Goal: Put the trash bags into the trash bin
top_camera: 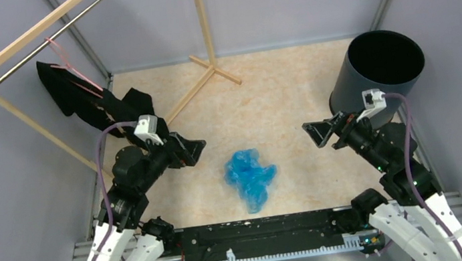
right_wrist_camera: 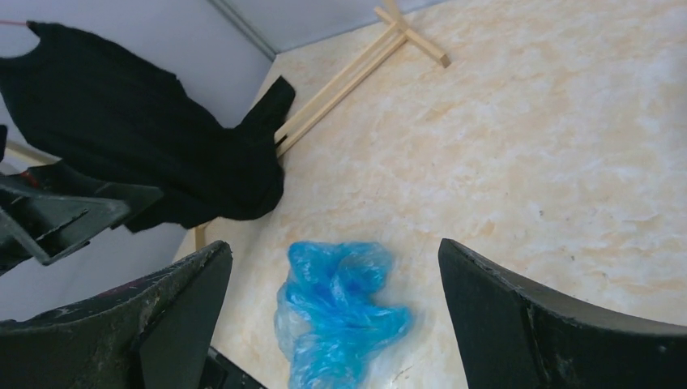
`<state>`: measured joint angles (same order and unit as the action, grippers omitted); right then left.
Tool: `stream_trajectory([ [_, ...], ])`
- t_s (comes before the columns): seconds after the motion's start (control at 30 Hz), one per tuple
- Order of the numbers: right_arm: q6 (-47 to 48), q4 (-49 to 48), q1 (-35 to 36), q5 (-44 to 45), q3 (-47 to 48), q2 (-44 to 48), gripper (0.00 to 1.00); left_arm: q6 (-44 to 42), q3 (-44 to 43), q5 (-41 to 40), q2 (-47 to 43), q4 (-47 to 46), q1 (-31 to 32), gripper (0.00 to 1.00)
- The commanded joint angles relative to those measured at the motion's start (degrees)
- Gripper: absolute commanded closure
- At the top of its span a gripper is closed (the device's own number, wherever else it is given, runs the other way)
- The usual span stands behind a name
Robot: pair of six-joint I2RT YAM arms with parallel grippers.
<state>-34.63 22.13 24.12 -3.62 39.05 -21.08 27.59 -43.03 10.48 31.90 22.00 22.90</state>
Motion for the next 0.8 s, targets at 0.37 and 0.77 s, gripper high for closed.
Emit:
stream_trajectory([
  [0.37,0.54,-11.19,25.26,0.43,1.04,-31.41,0.01,13.7,13.63,16.92,11.35,-10.05,-0.31,0.01],
  [0.77,-9.52,-19.22,29.69,4.65,-10.25,-31.88,0.01,8.67,8.18,19.75,30.37,-16.53,4.04,0.02],
])
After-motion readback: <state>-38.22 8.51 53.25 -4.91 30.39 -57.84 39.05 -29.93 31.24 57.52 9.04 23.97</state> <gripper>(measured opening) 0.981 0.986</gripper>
